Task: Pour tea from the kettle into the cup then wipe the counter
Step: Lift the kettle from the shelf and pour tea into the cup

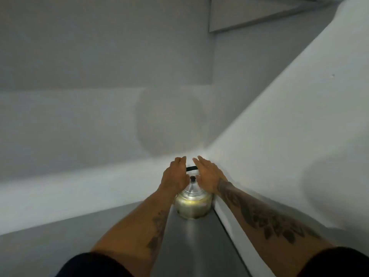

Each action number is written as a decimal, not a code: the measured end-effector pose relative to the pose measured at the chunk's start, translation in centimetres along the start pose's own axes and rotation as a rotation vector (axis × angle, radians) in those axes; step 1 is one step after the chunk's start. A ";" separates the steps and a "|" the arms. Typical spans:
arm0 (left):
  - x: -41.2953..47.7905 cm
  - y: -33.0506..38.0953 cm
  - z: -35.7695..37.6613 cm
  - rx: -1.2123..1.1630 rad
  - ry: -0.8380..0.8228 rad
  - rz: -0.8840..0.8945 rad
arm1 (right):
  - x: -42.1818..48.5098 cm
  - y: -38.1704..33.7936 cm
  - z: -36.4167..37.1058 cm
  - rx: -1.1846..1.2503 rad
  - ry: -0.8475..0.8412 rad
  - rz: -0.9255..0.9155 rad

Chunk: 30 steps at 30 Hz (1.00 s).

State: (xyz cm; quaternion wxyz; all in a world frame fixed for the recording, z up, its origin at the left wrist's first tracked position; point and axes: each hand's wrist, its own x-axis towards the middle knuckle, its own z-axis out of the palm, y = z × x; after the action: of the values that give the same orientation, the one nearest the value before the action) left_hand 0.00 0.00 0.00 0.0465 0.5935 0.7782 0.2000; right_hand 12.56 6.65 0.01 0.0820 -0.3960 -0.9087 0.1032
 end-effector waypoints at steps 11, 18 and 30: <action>4.9 -2.8 4.1 -0.042 -0.112 -0.070 | 5.7 2.6 3.3 -0.116 0.025 -0.105; 4.7 -4.6 2.1 -0.189 -0.222 -0.013 | 5.8 2.1 1.6 0.114 -0.150 -0.097; -4.9 -7.8 -7.6 -0.271 -0.215 0.139 | -0.6 -5.5 -1.0 0.279 -0.027 -0.283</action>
State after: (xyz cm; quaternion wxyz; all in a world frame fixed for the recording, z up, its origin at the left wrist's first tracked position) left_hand -8.02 -8.26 3.29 0.1951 0.6522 0.6918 0.2410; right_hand 9.30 2.67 2.29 0.1375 -0.2476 -0.9332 0.2211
